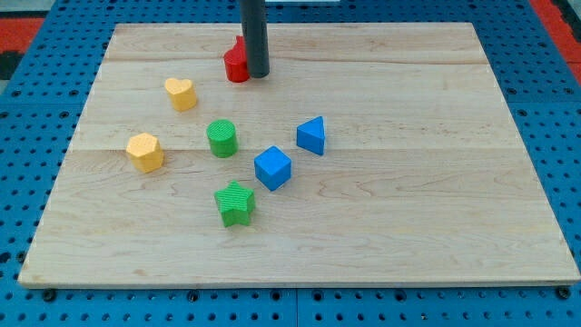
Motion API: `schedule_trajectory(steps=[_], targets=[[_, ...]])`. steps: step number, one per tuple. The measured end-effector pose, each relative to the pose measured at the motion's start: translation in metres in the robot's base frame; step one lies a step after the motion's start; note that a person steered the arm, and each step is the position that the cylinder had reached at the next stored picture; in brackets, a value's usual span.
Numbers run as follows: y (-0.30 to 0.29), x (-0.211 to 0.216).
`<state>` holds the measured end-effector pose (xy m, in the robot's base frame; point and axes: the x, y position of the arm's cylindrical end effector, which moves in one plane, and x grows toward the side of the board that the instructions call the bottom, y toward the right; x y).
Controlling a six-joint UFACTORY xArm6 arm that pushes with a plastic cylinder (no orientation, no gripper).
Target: Separate the red circle from the red star
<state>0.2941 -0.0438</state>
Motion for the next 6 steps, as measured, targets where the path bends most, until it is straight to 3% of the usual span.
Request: schedule_trajectory(steps=[1, 2, 3, 4, 5, 6], targets=[[0.039, 0.026], [-0.028, 0.057], [-0.087, 0.036], [-0.053, 0.001], [0.033, -0.002], [0.013, -0.001]])
